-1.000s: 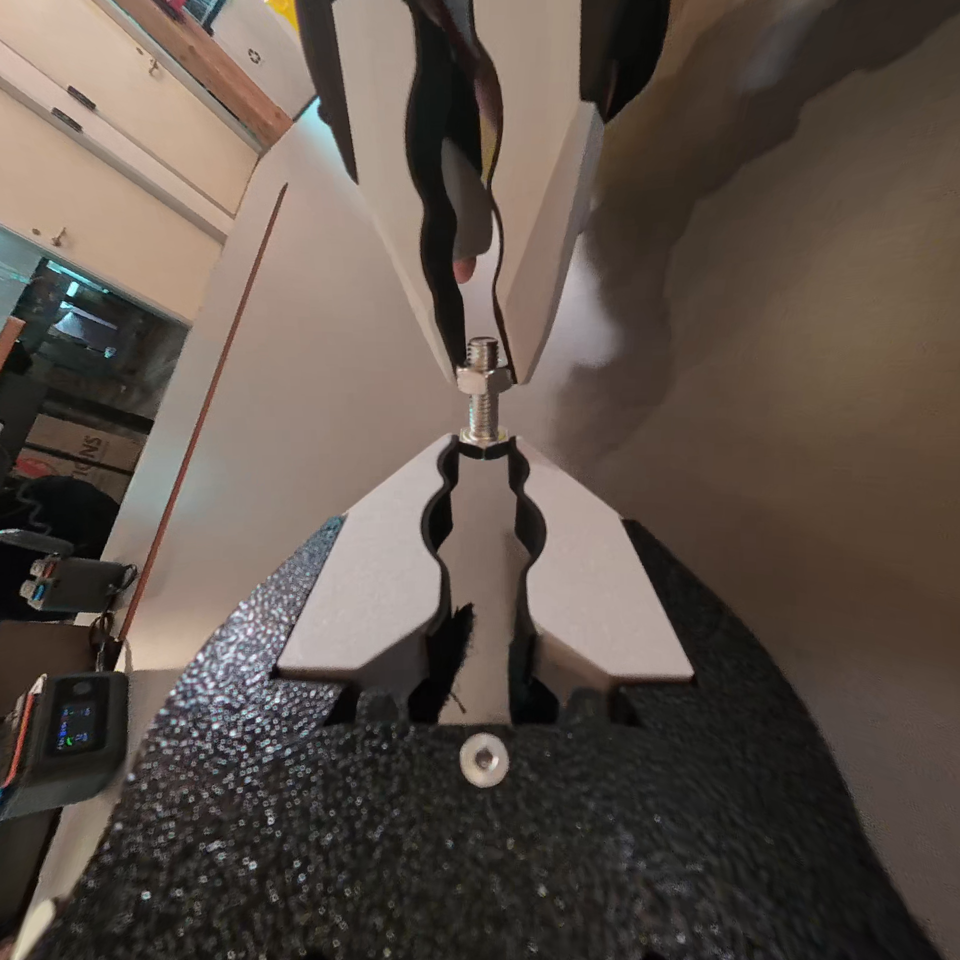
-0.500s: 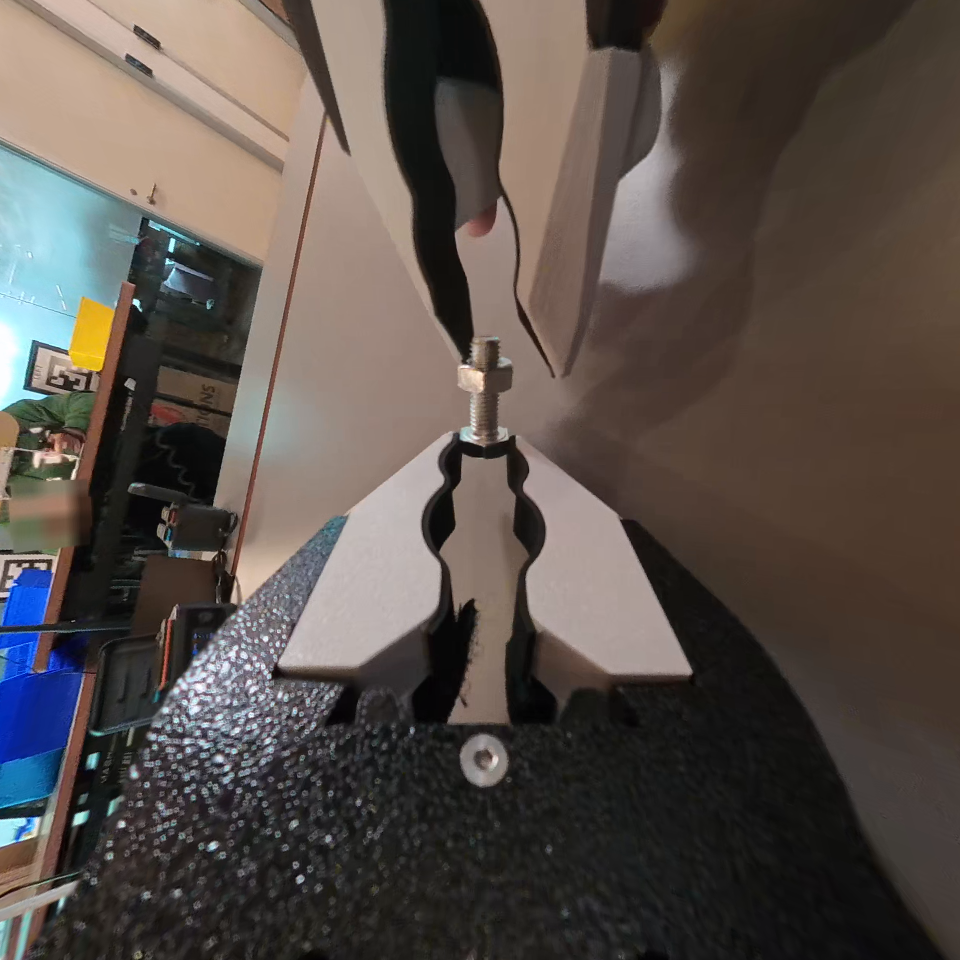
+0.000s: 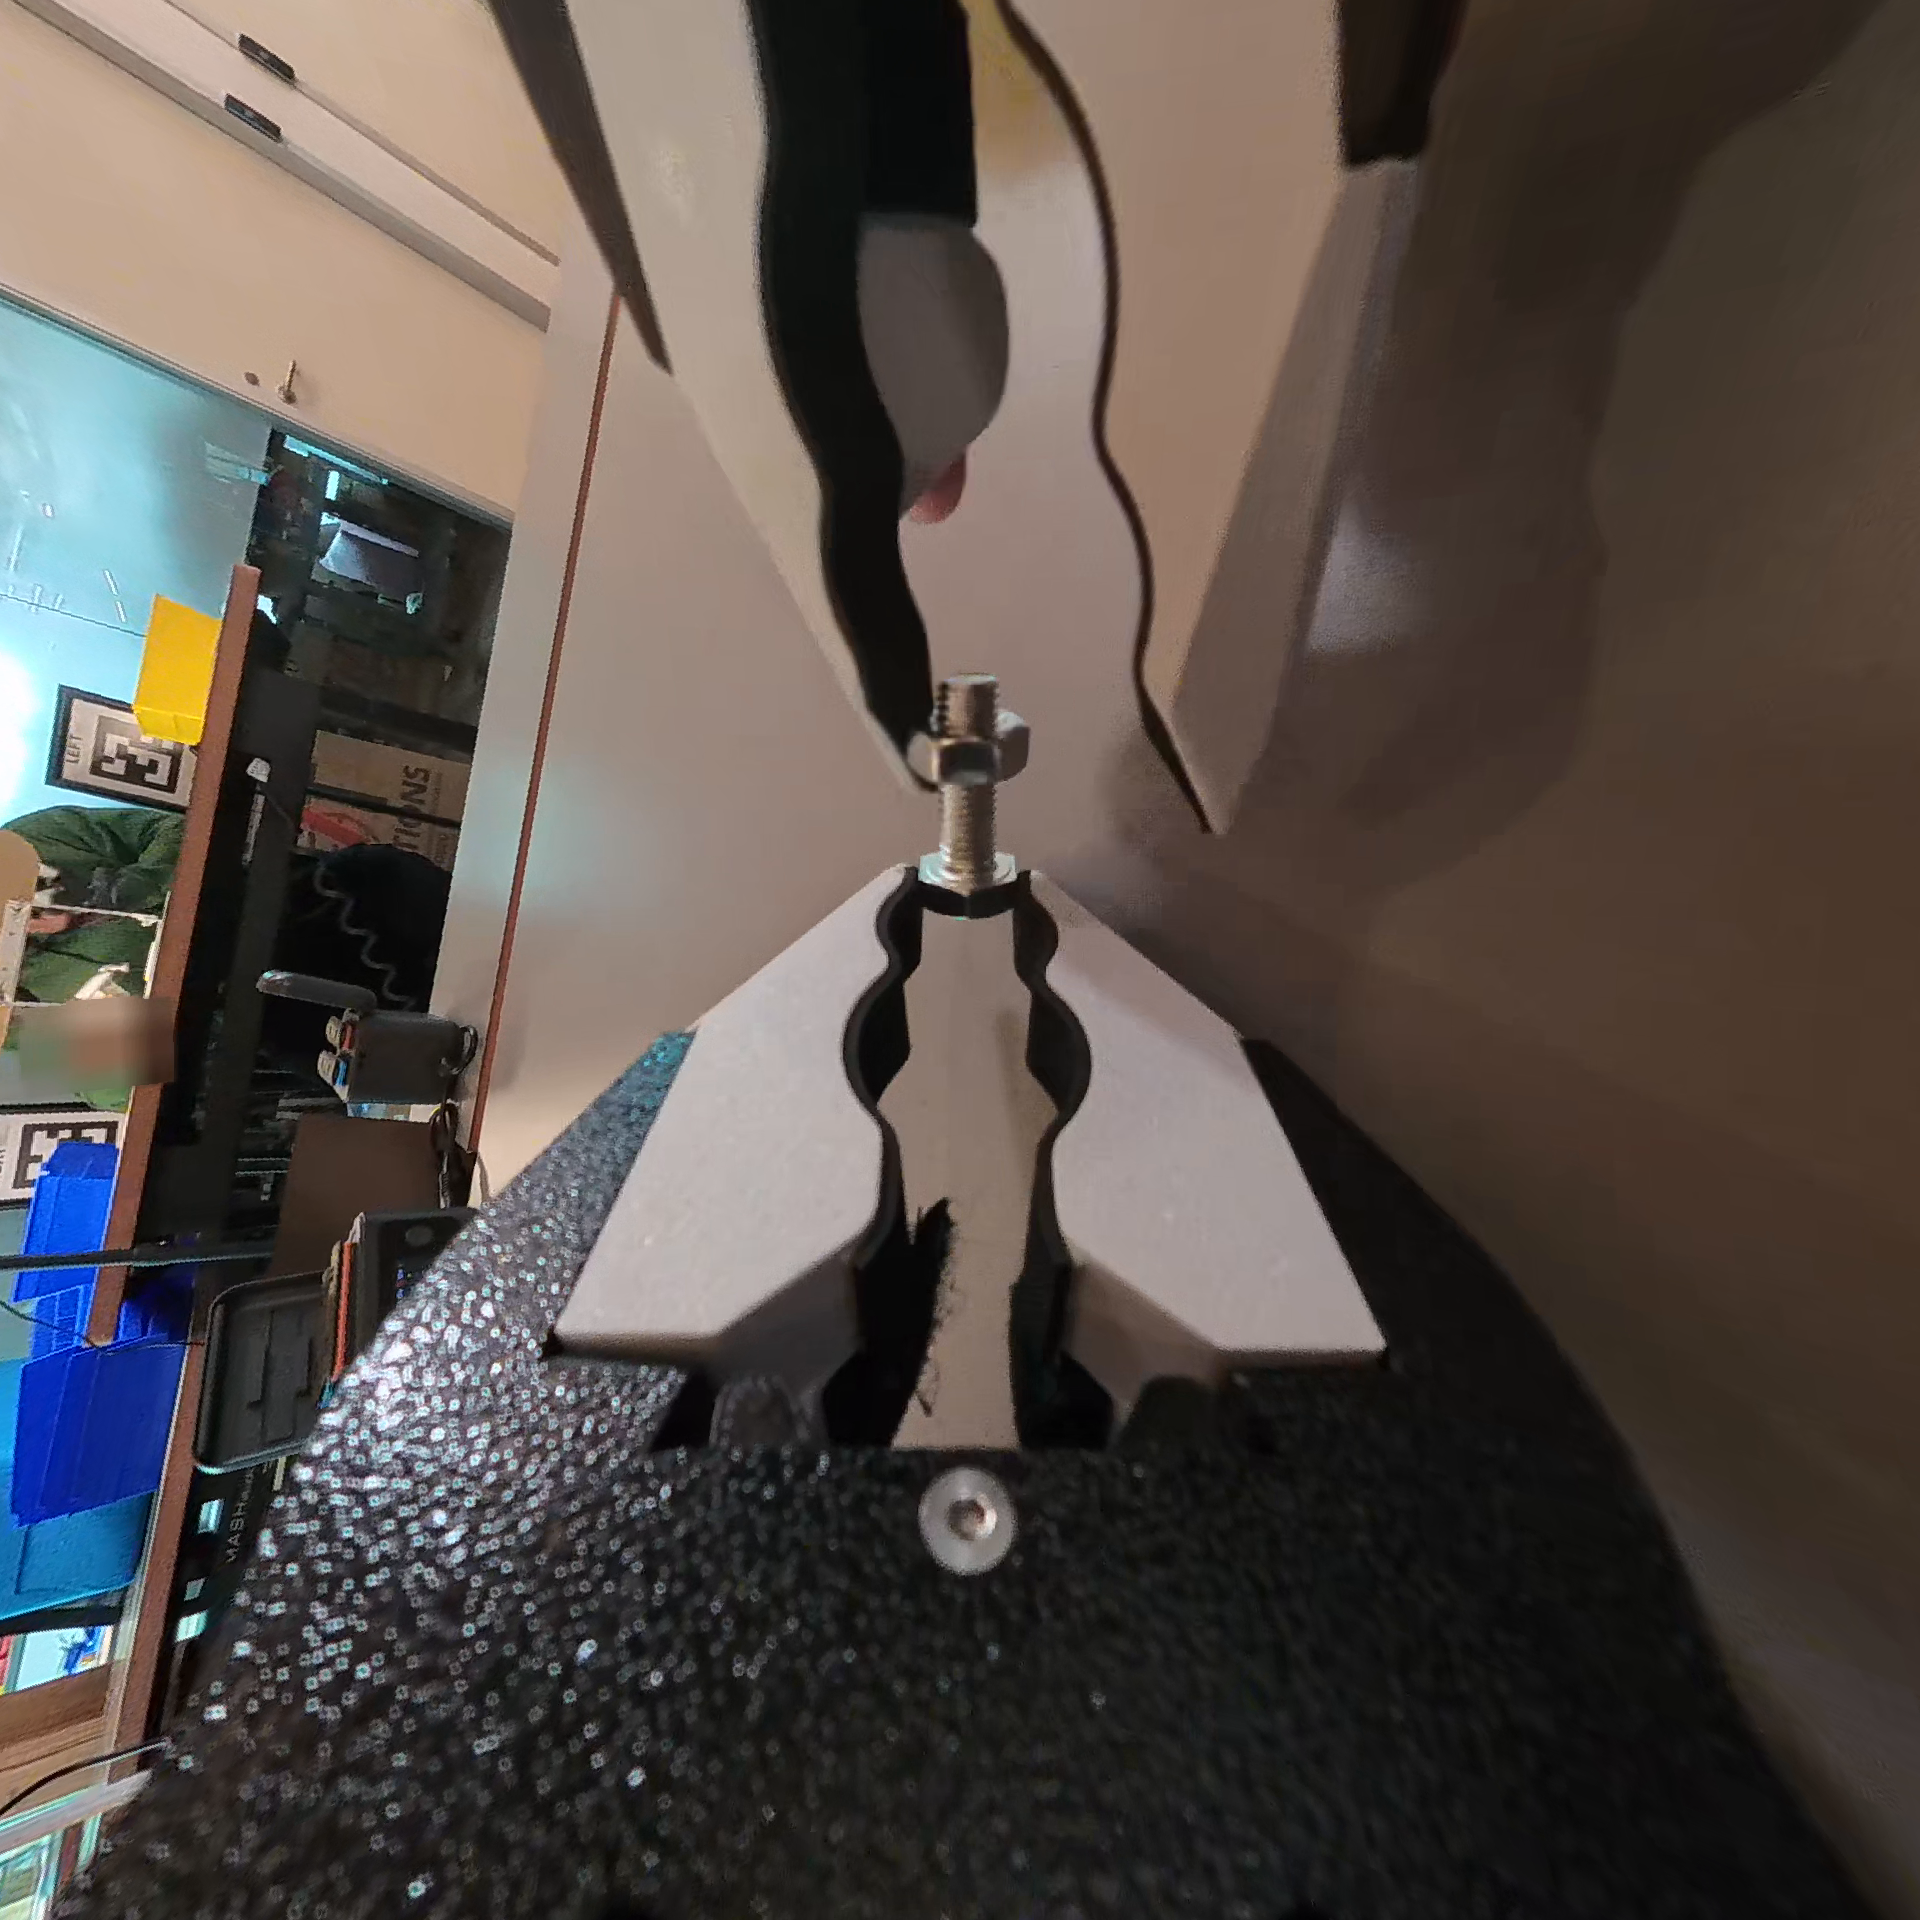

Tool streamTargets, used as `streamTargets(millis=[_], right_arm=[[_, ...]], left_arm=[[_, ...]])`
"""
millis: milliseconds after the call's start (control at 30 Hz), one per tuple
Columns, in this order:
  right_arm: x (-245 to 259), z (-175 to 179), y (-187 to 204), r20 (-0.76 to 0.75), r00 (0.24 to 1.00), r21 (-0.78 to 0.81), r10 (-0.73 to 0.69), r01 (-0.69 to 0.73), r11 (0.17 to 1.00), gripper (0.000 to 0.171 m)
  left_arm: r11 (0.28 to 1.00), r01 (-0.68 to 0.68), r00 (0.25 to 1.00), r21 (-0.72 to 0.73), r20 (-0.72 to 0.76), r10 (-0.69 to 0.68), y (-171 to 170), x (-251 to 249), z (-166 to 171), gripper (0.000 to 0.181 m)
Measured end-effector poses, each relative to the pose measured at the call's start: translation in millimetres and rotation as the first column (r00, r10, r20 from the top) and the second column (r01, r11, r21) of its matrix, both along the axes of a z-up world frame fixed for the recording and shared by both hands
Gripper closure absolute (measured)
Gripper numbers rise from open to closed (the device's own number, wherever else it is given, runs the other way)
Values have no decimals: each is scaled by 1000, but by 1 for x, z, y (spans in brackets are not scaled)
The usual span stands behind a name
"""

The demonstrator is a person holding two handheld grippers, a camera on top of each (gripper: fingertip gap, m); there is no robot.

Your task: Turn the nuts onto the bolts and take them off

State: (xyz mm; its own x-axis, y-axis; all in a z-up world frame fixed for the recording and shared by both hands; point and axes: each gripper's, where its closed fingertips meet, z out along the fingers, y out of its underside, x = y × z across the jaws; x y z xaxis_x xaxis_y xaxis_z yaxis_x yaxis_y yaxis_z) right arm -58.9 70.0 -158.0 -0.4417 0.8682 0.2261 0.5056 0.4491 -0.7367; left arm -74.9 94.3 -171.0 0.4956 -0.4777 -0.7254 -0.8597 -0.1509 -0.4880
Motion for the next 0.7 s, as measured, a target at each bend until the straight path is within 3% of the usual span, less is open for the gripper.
streamTargets(millis=[33,100,167,300,400,500,600,700], right_arm=[[-2,2,-3,-25,999,36,22,-21,999,122],[-3,10,-18,-99,989,64,112,-106,992,129],[-6,21,-19,-151,984,50,98,-91,995,129],[0,5,14,-28,998,5,-59,59,998,128],[4,-8,14,54,997,-30,-61,63,998,128],[-4,-2,-1,-26,999,48,20,-19,999,121],[-7,14,-22,-143,982,76,128,-118,990,127],[-6,19,-7,-131,990,33,44,-40,999,127]], left_arm=[[1000,1,1000,1,-1,-1,0,0,0,165],[1000,-2,1000,0,0,2,0,0,0,165],[1000,-4,1000,-5,8,4,0,0,0,165],[1000,-5,1000,-5,7,5,0,0,0,165],[1000,-6,1000,-9,12,6,0,0,0,165],[1000,-7,1000,-6,9,7,0,0,0,166],[1000,-10,1000,-9,14,10,0,0,-1,165],[1000,-10,1000,-9,13,10,1,0,0,165]])
